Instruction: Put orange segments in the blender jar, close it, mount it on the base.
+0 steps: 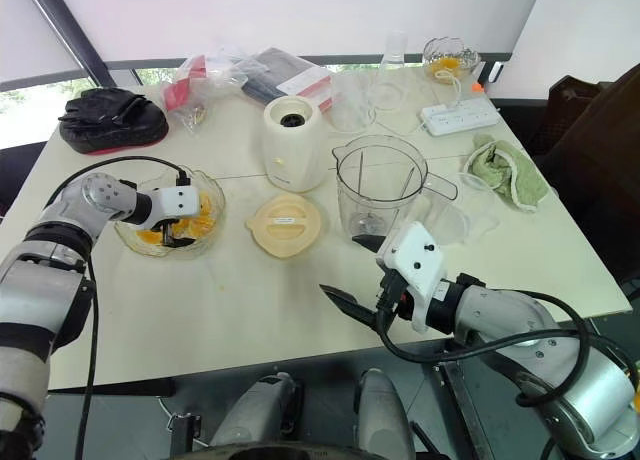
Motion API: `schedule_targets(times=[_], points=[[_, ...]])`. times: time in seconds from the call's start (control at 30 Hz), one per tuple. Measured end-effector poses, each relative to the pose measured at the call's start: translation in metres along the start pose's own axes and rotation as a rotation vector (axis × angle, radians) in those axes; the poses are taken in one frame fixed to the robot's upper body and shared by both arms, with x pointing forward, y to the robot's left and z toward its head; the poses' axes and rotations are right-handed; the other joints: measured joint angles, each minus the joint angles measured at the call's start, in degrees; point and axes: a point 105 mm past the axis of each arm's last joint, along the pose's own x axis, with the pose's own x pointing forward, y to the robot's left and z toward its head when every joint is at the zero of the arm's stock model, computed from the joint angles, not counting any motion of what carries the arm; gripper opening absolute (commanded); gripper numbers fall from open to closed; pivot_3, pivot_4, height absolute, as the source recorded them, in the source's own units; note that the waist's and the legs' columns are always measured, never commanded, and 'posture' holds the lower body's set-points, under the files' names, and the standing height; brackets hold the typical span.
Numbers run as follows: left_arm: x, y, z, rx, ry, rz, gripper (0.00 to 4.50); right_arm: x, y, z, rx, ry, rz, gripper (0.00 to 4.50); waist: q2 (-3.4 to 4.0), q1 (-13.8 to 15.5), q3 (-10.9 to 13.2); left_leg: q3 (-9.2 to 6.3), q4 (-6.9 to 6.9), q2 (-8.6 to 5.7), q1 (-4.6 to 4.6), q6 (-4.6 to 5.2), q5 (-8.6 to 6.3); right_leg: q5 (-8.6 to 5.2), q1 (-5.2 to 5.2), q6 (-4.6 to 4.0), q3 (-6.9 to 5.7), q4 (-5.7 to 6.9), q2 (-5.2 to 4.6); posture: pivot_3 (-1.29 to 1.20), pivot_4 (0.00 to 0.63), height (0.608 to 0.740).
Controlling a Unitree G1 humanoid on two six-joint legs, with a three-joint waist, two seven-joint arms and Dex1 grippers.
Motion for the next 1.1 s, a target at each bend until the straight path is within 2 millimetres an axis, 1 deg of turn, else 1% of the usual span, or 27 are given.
schedule_targets(times=[0.27, 0.43, 0.6, 0.97, 1.07, 1.1], points=[[0.003, -0.001, 0.002, -0.008, -0.018, 0.011, 4.50, -0.004, 0.007, -0.002, 0.022, 0.019, -0.015, 4.40, -0.01, -0.02, -0.01, 0.01, 0.01, 0.00, 0.01, 0.01, 0.00, 0.00, 0.01, 0.00, 0.01, 0.01, -0.01, 0.00, 0.150, 0.740], [0.001, -0.006, -0.006, -0.045, -0.027, 0.007, 4.50, -0.009, 0.006, -0.005, 0.036, 0.045, -0.029, 4.40, -0.03, -0.01, -0.03, 0.00, 0.04, -0.01, 0.03, 0.01, -0.01, 0.00, 0.04, 0.01, 0.01, 0.01, -0.02, 0.00, 0.150, 0.740], [-0.002, -0.008, -0.011, -0.052, -0.017, 0.010, 4.50, -0.010, 0.009, -0.001, 0.049, 0.049, -0.025, 4.40, -0.05, 0.05, -0.04, 0.00, 0.05, -0.01, 0.03, 0.01, -0.01, 0.00, 0.05, 0.01, 0.01, 0.01, -0.02, 0.00, 0.150, 0.740], [0.003, -0.004, -0.004, -0.032, -0.039, 0.054, 4.50, -0.014, 0.007, -0.001, 0.070, 0.055, -0.063, 4.40, -0.11, 0.03, -0.07, 0.00, 0.07, -0.01, 0.05, 0.03, -0.01, 0.01, 0.10, 0.01, 0.01, 0.01, -0.02, 0.00, 0.150, 0.740], [0.006, -0.004, -0.002, -0.025, -0.047, 0.055, 3.63, -0.014, 0.006, -0.002, 0.074, 0.056, -0.076, 4.47, -0.12, 0.14, -0.08, 0.00, 0.09, -0.02, 0.05, 0.03, -0.02, 0.01, 0.12, 0.02, 0.01, 0.00, -0.03, 0.00, 0.150, 0.740], [0.008, -0.005, 0.001, -0.023, -0.053, 0.052, 3.09, -0.014, 0.006, -0.002, 0.073, 0.056, -0.080, 4.47, -0.13, 0.14, -0.08, 0.00, 0.10, -0.02, 0.05, 0.03, -0.02, 0.02, 0.14, 0.03, 0.01, 0.00, -0.03, 0.00, 0.150, 0.740]])
